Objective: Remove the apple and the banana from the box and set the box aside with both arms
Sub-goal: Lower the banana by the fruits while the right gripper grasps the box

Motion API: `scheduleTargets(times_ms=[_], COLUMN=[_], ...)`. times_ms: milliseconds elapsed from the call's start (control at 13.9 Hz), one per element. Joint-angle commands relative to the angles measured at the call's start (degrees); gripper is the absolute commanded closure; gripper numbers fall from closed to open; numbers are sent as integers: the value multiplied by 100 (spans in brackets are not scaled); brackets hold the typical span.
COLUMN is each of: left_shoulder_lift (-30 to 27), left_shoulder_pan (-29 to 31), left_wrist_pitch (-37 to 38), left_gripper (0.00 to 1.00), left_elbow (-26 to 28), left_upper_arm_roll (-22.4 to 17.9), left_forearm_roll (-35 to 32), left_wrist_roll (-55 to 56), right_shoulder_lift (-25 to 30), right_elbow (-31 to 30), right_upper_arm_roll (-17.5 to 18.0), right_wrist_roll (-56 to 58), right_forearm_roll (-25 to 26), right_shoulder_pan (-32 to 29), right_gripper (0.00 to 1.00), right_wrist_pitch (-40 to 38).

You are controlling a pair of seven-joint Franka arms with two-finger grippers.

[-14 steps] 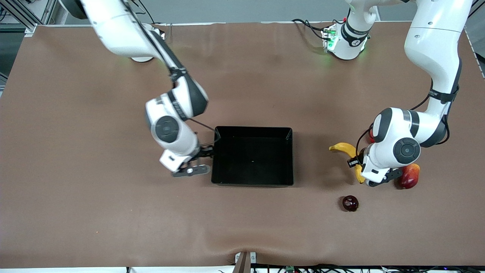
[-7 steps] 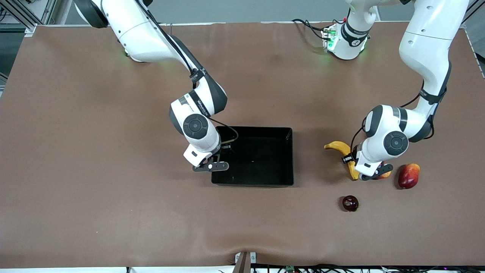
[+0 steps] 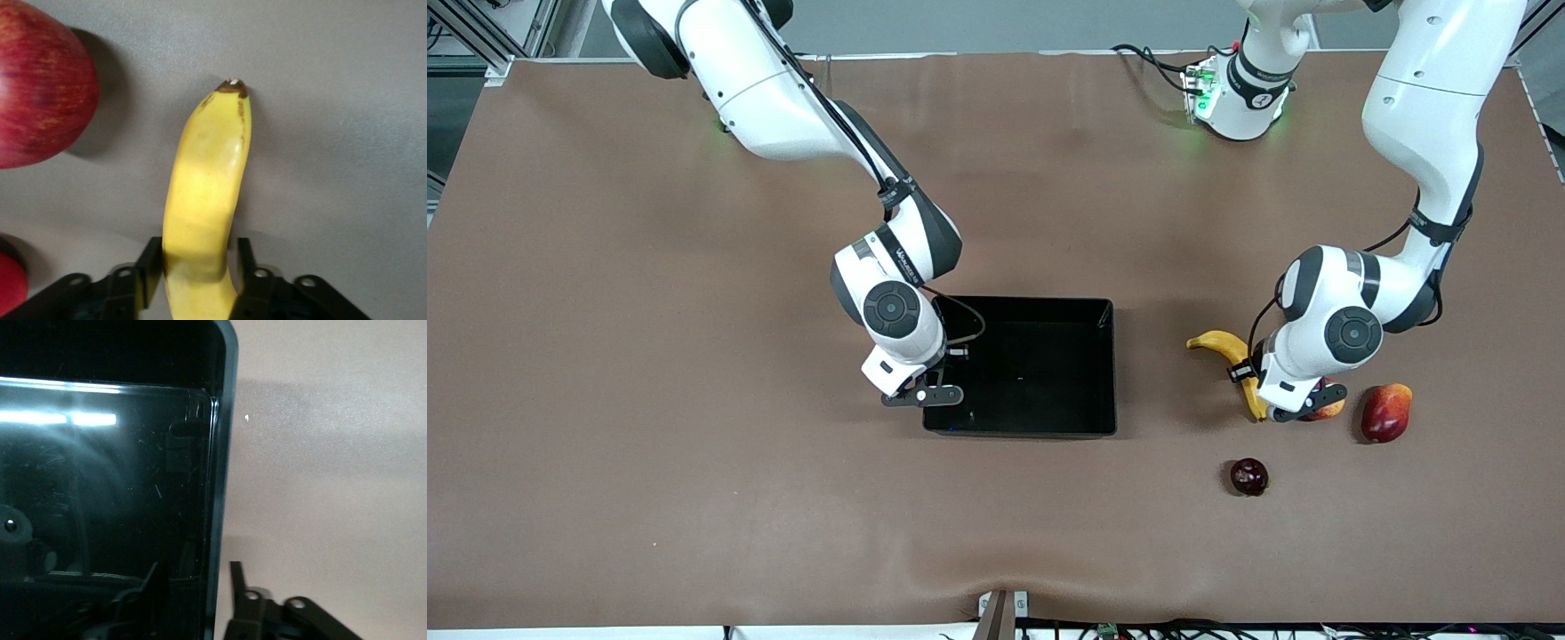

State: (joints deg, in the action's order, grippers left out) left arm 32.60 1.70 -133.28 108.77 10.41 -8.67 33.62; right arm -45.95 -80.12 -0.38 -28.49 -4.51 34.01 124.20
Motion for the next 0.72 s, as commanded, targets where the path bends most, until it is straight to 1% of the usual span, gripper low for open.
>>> scheduleTargets(times_ms=[0,144,288,432,504,648], left_shoulder_lift=[-271,-420,-534,-631,-666,-789], left_shoulder_pan=[6,15,33,50,59,68], left_wrist_pitch=[12,484,1134,1706,1961,2392], left_gripper=[0,0,0,0,0,0], left_elbow=[-57,-381,-864,-1391,-1655,-2095], left_upper_arm_roll=[32,32,32,32,23,-21], left_forearm_roll=[-91,-91,-100,-91,-91,-91], left_wrist_roll=[31,13,-13,-22,-31,-48], right_shoulder_lift=[-29,68,296,690,892,1376], right_elbow=[154,154,146,93,84,-187], right_upper_arm_roll=[-32,-32,-49,-67,-58,-49], right_wrist_roll=[-78,-87,-60,-105,-122,-105], right_forearm_roll=[-6,-15,-32,-32,-58,-67], right_shoulder_pan=[18,-35,-105,-184,-376,-605], right_gripper=[100,100,100,100,100,100], right_wrist_pitch=[-53,-80,-158,-508,-624,-747])
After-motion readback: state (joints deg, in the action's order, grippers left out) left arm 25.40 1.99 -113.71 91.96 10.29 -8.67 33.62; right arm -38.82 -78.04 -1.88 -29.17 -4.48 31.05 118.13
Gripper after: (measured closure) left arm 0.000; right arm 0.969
